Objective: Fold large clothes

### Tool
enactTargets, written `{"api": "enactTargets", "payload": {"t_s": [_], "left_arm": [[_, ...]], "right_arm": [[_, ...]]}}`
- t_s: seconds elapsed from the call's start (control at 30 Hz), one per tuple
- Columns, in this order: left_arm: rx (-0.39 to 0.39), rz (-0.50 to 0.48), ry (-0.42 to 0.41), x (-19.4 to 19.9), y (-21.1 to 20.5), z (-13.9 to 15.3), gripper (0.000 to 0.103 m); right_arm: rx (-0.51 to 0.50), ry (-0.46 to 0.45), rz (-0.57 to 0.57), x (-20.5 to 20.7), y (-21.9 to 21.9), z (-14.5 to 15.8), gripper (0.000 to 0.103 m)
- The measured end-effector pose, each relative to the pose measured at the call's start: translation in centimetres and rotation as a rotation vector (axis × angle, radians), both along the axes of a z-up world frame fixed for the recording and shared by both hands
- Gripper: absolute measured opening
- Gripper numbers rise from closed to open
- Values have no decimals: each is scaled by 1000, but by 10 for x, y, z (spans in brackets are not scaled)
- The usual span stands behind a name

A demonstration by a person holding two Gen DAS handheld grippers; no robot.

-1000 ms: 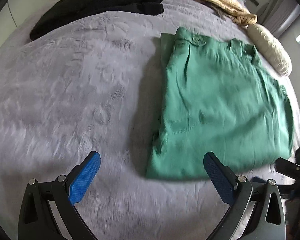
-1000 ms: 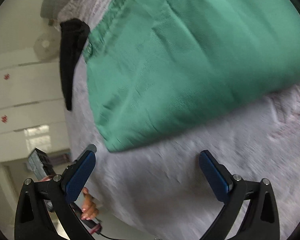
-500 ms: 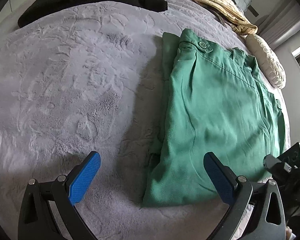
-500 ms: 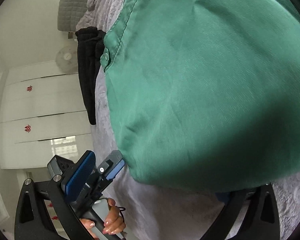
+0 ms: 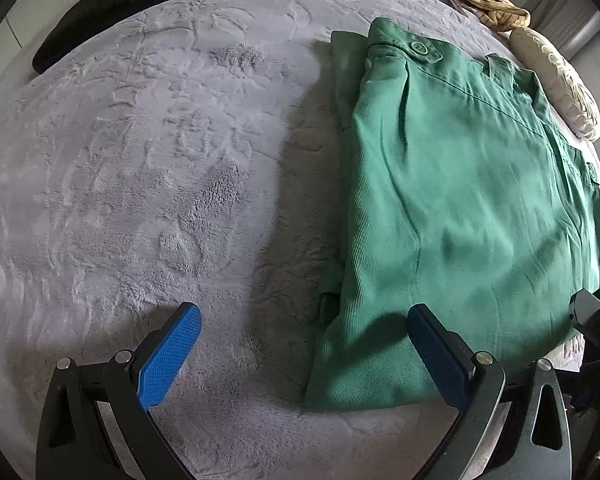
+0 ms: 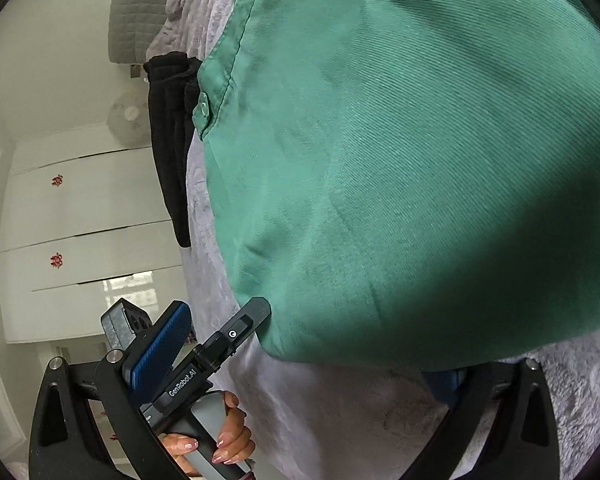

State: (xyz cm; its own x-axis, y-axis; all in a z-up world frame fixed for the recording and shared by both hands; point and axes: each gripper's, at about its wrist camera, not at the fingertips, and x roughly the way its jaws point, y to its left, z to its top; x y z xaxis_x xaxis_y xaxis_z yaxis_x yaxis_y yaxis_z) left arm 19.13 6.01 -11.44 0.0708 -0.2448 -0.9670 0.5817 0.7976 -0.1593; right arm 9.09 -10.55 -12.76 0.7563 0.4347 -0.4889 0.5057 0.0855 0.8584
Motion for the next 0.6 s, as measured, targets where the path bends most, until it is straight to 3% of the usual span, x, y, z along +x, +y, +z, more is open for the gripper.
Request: {"api": "enactTargets", "payload": {"t_s": [0.13, 0.27, 0.37, 0.4, 0.47, 0.5, 0.6], "left_arm": [[-18, -4, 0, 0, 6, 3, 103], [-205, 32, 109, 10, 20, 12, 103], [-296, 54, 176, 24, 28, 15, 103], [-318, 53, 194, 28, 28, 16, 103], [-355, 48, 225, 33, 29, 16, 103], [-370, 45, 245, 36, 29, 15, 103], [-416, 42, 318, 43, 23, 12, 103]], "right_arm": [[9, 0, -18, 1, 0, -1, 103], [79, -39, -71, 4, -1, -3, 103], [104, -50, -95, 7, 0, -4, 102], [123, -49, -104, 7, 1, -7, 98], [140, -13, -99, 6, 0, -12, 54], [138, -3, -90, 6, -1, -13, 11], [120, -88, -89, 4, -6, 3, 9]]}}
